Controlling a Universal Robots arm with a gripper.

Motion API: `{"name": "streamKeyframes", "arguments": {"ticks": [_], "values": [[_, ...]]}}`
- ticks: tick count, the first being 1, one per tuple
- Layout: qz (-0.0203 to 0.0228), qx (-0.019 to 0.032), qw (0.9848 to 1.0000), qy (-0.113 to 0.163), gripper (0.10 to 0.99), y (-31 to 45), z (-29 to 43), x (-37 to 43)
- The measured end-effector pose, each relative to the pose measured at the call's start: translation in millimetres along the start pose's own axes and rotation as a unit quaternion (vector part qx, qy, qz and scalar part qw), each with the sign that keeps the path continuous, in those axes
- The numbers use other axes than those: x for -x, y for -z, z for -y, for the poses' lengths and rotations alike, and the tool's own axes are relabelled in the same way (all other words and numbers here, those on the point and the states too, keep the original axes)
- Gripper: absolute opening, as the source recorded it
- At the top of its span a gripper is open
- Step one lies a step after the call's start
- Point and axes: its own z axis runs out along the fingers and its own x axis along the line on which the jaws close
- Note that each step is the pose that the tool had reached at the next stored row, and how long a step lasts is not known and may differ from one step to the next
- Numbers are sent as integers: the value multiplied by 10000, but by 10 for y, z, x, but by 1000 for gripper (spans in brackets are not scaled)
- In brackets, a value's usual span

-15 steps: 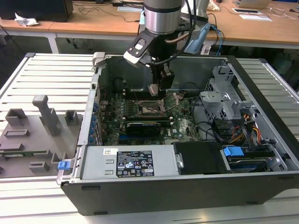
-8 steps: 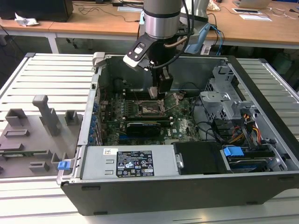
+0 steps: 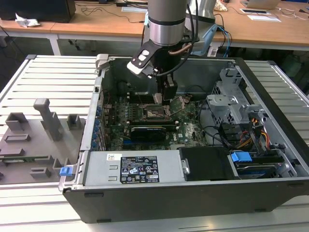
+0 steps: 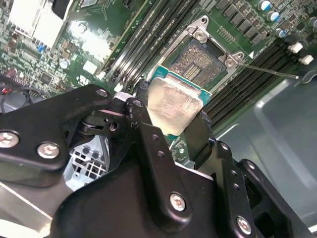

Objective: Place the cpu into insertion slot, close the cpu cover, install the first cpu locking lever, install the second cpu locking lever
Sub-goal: 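Place the cpu into insertion slot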

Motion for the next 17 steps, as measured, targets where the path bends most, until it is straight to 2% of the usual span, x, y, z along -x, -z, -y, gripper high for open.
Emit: {"name": "streamKeyframes", "arguments": {"ticks": [3, 5, 17], "values": [[28, 3, 9993, -366, 533, -48, 3, 1], [39, 0, 9987, -506, 533, -86, 6, -1], [40, -1, 9986, -536, 533, -123, 9, -1]]}}
